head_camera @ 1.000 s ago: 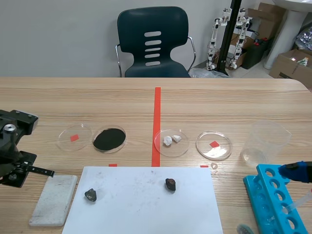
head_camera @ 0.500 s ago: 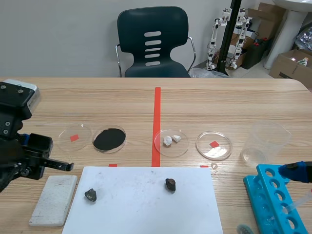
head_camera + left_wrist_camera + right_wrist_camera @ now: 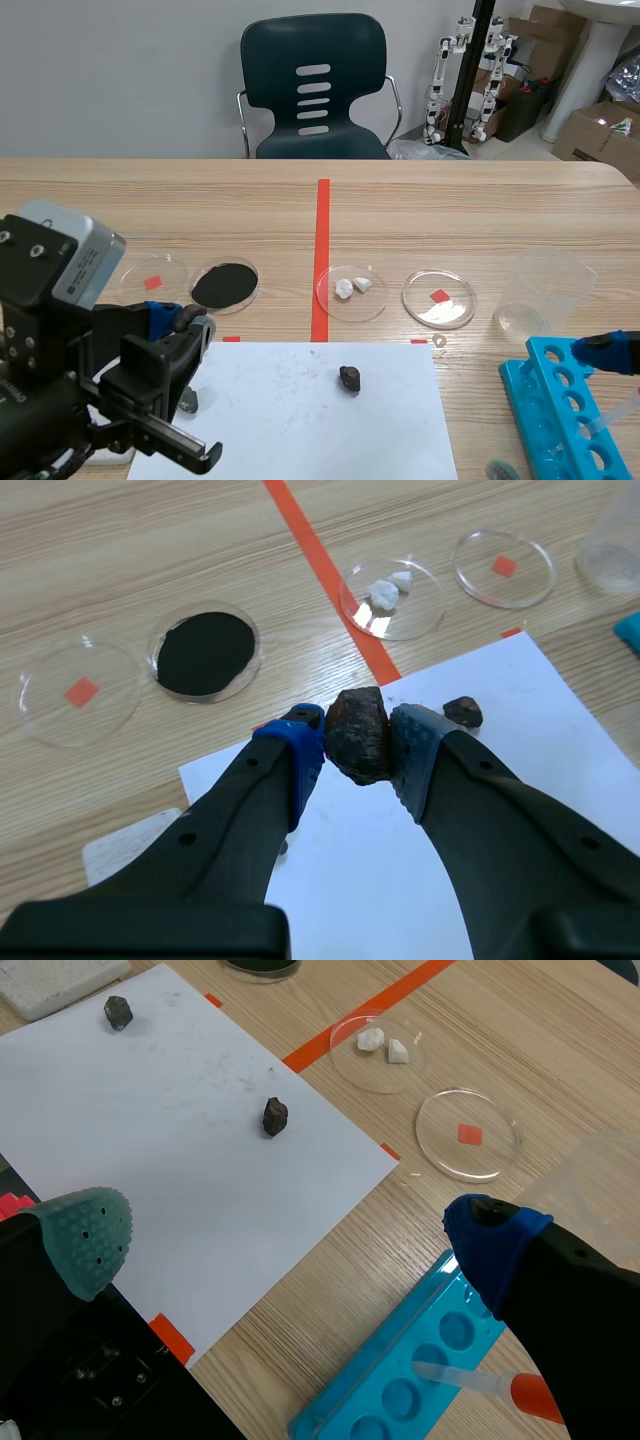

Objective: Rub the mineral on the streak plate

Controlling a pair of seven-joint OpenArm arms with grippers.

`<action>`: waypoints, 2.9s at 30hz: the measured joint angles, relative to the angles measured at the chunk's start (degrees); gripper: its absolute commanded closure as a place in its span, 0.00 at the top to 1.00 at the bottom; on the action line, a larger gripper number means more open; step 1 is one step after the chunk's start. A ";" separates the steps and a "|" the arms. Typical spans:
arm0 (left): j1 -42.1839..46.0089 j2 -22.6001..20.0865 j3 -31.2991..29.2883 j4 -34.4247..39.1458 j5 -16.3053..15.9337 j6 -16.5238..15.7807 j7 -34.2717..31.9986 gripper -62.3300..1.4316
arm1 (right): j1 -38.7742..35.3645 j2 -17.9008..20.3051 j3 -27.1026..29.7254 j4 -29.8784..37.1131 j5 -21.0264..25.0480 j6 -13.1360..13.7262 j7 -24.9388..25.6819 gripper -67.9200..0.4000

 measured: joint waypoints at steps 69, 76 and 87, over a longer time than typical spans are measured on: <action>2.86 0.11 -0.02 0.00 4.96 0.33 -4.50 0.20 | 0.00 0.00 0.00 0.00 0.00 0.00 0.00 1.00; 2.86 0.11 -0.02 0.00 4.96 0.33 -4.50 0.20 | 0.00 0.00 0.00 0.00 0.00 0.00 0.00 1.00; 2.71 0.11 -0.02 0.00 4.96 0.33 -4.79 0.20 | 0.00 0.00 0.00 0.00 0.00 0.00 0.00 1.00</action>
